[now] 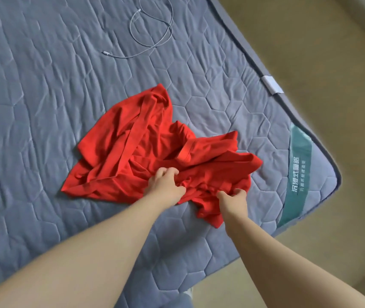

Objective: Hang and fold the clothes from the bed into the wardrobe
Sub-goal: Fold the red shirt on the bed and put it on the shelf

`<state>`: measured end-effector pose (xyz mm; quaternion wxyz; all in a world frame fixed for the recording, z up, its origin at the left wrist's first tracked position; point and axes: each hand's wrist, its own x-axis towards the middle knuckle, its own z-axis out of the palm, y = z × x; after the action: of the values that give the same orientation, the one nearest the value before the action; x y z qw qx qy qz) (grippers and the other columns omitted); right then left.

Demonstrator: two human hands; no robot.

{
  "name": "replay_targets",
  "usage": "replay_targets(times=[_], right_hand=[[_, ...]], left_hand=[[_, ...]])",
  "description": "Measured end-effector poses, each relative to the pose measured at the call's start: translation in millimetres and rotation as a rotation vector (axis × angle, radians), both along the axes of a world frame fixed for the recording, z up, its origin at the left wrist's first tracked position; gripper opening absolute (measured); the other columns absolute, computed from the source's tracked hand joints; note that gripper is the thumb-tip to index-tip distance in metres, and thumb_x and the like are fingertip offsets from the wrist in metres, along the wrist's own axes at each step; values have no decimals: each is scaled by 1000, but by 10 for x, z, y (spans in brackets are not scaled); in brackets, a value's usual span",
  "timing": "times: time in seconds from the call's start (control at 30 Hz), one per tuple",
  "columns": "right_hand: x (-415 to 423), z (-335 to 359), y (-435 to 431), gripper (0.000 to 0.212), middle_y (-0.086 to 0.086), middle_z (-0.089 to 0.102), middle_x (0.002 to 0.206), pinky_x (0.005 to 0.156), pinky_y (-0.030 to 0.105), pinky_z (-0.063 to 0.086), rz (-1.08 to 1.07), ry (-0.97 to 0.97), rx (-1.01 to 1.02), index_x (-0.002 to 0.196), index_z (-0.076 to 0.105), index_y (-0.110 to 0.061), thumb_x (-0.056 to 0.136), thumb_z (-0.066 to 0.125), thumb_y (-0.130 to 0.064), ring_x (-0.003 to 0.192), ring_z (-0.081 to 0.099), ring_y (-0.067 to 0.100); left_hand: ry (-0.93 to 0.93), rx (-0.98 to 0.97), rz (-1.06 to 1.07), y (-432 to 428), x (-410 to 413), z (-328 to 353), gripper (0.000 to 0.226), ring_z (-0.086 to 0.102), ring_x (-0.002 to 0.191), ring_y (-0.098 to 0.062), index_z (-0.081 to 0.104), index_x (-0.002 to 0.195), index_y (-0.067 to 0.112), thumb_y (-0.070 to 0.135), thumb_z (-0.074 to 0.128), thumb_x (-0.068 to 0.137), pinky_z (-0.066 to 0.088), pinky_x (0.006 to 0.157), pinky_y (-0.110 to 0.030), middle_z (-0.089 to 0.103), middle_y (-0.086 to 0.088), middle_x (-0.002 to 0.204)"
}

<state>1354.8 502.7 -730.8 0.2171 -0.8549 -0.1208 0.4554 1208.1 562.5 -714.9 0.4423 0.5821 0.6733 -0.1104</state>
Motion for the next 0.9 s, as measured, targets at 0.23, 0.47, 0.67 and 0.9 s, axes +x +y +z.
replay_targets(times=[0.23,0.47,0.67,0.9], right_hand=[[49,-399,-4,91,6,21,148,102,41,32,277,-144,-150,147,15,-25,74,69,-28,128,33,37],[62,-371,-73,79,15,34,137,91,34,40,-224,-182,39,140,29,-26,74,65,-6,101,50,30],[-298,-124,11,24,3,65,93,72,28,46,-49,89,234,98,57,-19,80,59,-4,79,58,15],[-662,266,-33,31,1,54,57,33,14,38,144,288,257,84,52,-15,77,44,13,34,51,1]], left_hand=[[258,144,-458,-1,-54,-535,71,28,133,-29,15,144,36,25,56,87,34,101,-42,17,-6,151],[-320,-36,239,10,-546,-503,23,55,95,-13,62,109,19,9,57,89,40,70,-9,61,1,98],[104,-56,120,-57,-1047,-365,39,51,119,-30,49,130,11,30,43,97,39,96,-33,54,-15,131],[-250,351,85,-137,-808,-36,83,21,140,-21,20,147,16,13,68,79,13,111,-22,22,-9,150]])
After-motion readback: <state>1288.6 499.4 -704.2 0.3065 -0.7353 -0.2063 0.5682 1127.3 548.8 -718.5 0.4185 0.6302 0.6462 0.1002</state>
